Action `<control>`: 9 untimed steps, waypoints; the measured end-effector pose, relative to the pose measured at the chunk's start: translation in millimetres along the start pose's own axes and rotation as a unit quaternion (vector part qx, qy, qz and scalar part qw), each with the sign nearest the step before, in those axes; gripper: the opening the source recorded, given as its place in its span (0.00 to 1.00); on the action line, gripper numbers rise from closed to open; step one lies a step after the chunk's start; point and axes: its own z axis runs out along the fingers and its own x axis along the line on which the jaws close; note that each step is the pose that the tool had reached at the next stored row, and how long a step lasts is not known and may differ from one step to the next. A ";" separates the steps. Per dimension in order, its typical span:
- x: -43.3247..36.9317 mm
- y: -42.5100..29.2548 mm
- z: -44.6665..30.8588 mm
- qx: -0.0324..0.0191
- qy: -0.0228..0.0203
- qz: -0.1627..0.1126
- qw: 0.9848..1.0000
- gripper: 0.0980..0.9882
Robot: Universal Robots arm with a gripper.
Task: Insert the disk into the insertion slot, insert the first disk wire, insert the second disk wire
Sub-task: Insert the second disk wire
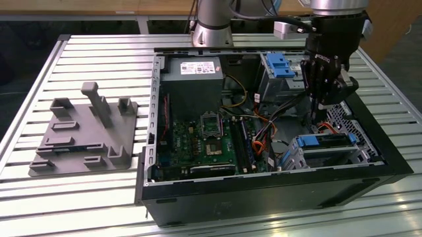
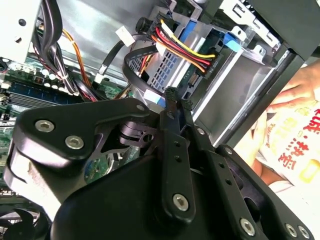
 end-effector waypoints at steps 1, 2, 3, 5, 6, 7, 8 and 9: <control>0.0 0.0 0.0 0.000 -0.001 0.000 1.000 0.10; 0.0 0.0 0.0 0.000 -0.003 0.000 1.000 0.10; 0.0 0.0 0.0 0.001 -0.004 0.001 1.000 0.10; 0.0 0.0 0.0 0.001 -0.009 0.001 1.000 0.10; 0.0 0.0 0.0 0.002 -0.011 0.002 1.000 0.10; 0.0 0.0 0.0 0.002 -0.014 0.002 1.000 0.10; 0.0 0.0 0.0 0.003 -0.016 0.003 1.000 0.10; 0.0 0.0 0.0 0.003 -0.019 0.003 1.000 0.10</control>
